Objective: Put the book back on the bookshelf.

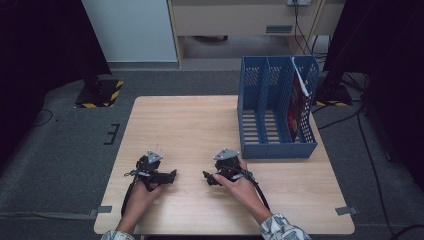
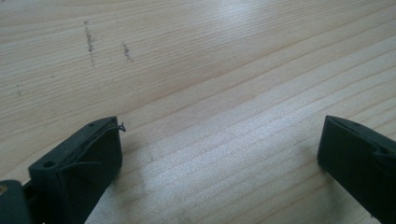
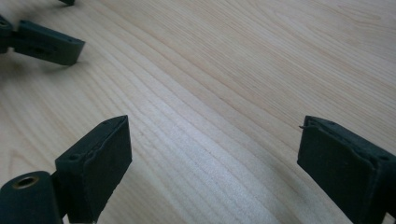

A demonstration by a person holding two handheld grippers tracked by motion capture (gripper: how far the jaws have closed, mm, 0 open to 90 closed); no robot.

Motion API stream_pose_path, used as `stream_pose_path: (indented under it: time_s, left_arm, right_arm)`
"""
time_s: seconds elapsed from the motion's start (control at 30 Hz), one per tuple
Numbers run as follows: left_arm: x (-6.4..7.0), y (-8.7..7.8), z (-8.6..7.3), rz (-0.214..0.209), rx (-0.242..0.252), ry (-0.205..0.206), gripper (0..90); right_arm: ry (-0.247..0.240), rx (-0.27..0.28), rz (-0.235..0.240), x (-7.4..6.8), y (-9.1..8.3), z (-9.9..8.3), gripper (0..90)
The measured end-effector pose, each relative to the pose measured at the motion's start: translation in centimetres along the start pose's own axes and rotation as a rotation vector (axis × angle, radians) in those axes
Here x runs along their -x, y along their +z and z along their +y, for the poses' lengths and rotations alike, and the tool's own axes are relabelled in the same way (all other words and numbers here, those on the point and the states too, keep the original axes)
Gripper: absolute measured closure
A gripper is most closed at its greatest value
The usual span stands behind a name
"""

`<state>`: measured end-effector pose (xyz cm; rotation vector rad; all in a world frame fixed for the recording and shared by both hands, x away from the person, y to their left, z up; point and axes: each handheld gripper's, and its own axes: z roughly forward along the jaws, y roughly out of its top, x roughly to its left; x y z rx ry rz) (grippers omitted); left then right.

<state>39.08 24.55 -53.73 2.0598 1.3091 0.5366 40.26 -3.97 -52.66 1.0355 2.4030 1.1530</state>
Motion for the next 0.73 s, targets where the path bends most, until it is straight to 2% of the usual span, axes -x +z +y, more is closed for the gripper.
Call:
stream_pose_path:
  time_s: [0.27, 0.33, 0.47, 0.73]
  left_arm:
    - [0.0, 0.0, 0.0, -0.002, 0.0, 0.003, 0.0]
    - [0.0, 0.0, 0.0, -0.003, 0.0, 0.002, 0.0]
    - [0.0, 0.0, 0.0, -0.003, 0.0, 0.003, 0.0]
    - [0.0, 0.1, 0.1, 0.001, 0.0, -0.002, 0.0]
  right_arm:
    - [0.034, -0.026, -0.074, 0.0, 1.6, -0.1, 11.2]
    - [0.051, -0.053, -0.094, 0.0, 1.9, 0.0, 10.7]
    - [0.043, -0.064, -0.117, -0.2, 2.2, 0.2, 9.3]
    - [0.076, -0.078, -0.148, -0.3, 2.2, 0.2, 4.5]
